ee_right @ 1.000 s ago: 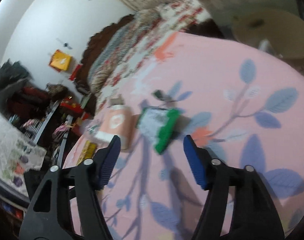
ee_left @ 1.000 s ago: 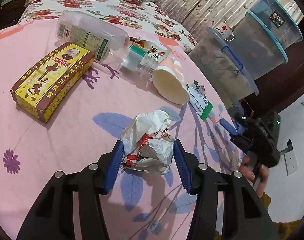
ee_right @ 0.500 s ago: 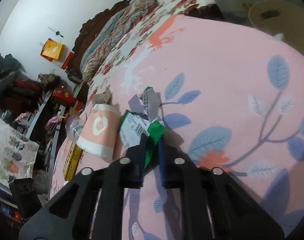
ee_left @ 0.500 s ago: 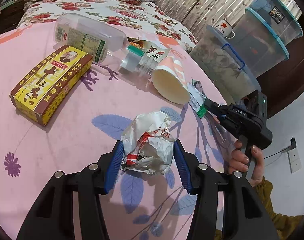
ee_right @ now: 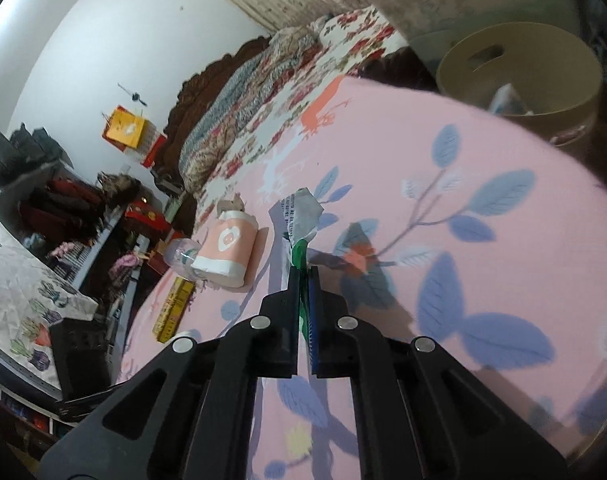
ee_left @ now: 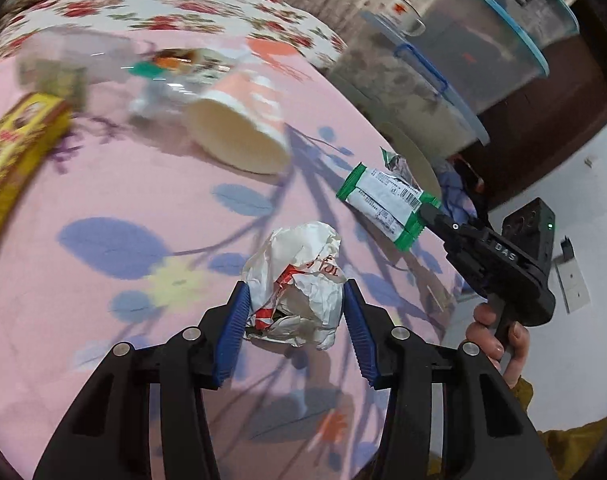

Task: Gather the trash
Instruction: 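Carry wrapper with left tool while right tool carries packet, release both into beige bin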

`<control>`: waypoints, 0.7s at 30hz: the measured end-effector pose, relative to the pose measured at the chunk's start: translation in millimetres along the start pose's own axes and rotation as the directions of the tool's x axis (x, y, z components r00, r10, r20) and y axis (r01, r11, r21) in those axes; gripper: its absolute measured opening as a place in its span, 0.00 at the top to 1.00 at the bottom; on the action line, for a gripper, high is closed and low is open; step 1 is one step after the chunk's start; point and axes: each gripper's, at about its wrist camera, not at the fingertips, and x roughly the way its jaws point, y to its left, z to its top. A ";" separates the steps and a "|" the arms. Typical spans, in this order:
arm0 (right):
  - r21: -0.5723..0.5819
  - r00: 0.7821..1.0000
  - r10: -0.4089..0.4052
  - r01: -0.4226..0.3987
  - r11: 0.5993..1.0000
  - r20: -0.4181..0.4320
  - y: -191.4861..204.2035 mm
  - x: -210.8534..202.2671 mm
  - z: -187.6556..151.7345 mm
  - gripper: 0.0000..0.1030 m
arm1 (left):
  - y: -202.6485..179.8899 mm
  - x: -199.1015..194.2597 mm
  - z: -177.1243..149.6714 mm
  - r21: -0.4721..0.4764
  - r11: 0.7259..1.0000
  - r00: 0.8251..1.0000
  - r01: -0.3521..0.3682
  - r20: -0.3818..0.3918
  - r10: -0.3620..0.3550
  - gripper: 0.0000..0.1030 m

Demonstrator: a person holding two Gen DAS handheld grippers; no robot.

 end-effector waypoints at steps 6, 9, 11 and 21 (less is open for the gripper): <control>0.022 0.994 -0.024 0.022 1.000 0.106 -21.1 -32.0 19.4 0.94 | -51.0 37.0 29.6 0.115 0.993 0.999 0.017 -0.040 -0.012 0.56; 0.045 0.986 -0.040 0.034 0.998 0.159 -37.3 -46.1 33.9 0.94 | -73.4 60.5 48.4 0.157 0.987 0.997 0.043 -0.068 -0.032 0.56; 0.053 0.978 -0.061 0.051 0.997 0.202 -48.1 -56.0 46.2 0.94 | -96.6 83.6 68.9 0.189 0.980 0.995 0.068 -0.088 -0.052 0.56; 0.147 0.923 -0.224 0.186 0.971 0.312 -121.5 -81.1 115.6 0.93 | -211.8 200.0 168.8 0.317 0.942 0.990 0.113 -0.117 -0.079 0.54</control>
